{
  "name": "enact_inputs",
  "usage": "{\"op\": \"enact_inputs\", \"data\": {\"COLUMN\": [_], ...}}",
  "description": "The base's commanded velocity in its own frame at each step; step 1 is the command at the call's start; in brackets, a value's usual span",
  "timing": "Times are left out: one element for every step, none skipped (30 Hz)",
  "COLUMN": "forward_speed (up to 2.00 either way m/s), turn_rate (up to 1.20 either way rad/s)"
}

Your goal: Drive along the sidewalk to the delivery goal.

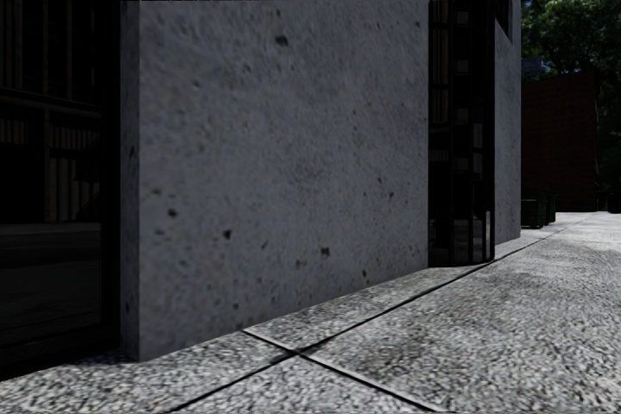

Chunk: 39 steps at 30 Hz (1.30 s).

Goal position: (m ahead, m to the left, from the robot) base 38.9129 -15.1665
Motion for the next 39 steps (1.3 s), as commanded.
{"op": "enact_inputs", "data": {"forward_speed": [1.33,1.33,1.33,1.33,1.33,1.33,1.33,1.33,1.33,1.33,1.33,1.33,1.33,1.33,1.33,1.33,1.33,1.33,1.33,1.33,1.33,1.33,1.33,1.33,1.33,1.33,1.33,1.33,1.33,1.33,1.33,1.33,1.33,1.33,1.33,1.33,1.33,1.33,1.33], "turn_rate": [-0.89,-0.89,-0.89,-0.89,-0.89,-0.89,-0.89,-0.89,-0.89,-0.89,-0.89,-0.89,-0.88,-0.44,0.0,0.0,0.0,0.0,0.0,0.0,0.0,0.0,0.0,0.0,0.0,-0.14,-0.64,-0.85,-0.85,-0.96,-0.99,-1.0,-1.0,-1.0,-1.0,-0.93,0.0,0.0,0.0]}}
